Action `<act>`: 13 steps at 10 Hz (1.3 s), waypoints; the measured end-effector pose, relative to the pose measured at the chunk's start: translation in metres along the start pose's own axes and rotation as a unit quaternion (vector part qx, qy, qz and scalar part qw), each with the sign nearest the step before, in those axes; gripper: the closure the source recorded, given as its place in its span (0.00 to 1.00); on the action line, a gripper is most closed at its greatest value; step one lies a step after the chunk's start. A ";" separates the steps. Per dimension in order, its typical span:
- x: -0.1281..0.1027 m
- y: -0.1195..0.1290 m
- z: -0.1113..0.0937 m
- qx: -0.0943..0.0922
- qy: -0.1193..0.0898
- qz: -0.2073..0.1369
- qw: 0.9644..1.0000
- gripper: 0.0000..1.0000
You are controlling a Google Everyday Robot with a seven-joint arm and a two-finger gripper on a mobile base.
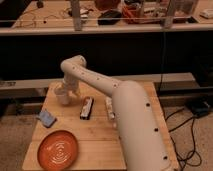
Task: Pick up the ceramic cup
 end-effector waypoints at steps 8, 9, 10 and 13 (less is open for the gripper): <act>-0.002 0.013 -0.009 0.003 -0.004 0.000 1.000 0.97; -0.003 0.013 -0.011 0.003 -0.004 -0.002 1.000 1.00; -0.003 0.014 -0.018 0.003 -0.003 -0.003 1.000 1.00; -0.004 0.015 -0.044 0.003 -0.001 -0.004 1.000 1.00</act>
